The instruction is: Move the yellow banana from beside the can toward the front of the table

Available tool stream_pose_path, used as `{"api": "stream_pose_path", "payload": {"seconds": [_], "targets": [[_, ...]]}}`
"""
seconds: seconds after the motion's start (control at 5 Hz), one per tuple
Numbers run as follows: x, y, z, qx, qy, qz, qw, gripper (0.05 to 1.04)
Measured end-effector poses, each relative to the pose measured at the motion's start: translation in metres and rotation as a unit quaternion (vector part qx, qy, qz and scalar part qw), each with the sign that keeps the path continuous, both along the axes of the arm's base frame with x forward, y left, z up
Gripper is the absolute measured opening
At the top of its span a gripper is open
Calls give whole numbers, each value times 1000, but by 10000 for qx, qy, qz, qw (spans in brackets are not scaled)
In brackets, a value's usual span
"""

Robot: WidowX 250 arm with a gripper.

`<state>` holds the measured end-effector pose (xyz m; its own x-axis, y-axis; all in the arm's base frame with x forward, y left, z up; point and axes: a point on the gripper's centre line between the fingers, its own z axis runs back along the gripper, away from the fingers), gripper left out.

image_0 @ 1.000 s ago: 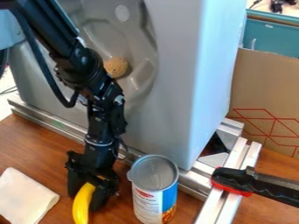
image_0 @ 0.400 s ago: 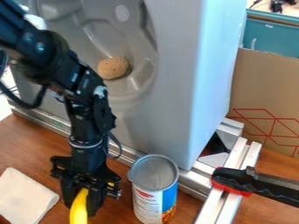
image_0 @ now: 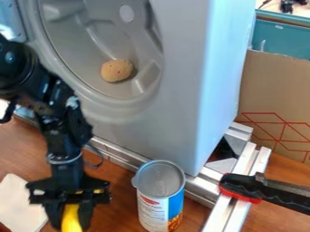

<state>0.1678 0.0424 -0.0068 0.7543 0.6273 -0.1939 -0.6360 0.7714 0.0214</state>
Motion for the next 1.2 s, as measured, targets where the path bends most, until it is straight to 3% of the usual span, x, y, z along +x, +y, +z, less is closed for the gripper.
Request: {"api": "stream_pose_path", "payload": {"seconds": [0.2,0.4,0.6,0.8,1.0,1.2], "targets": [[-8,-12,-11,-274,-122,753,9967,528],[-8,-31,-16,-763,-82,1527,9853,528],[-4,-43,-24,-1154,-56,1749,9778,528],[-2,-43,-27,-1303,-6,2024,9706,528],[-3,-38,-29,-1048,167,2322,9669,527],[-6,-33,-29,-723,207,2381,9683,527]]}}
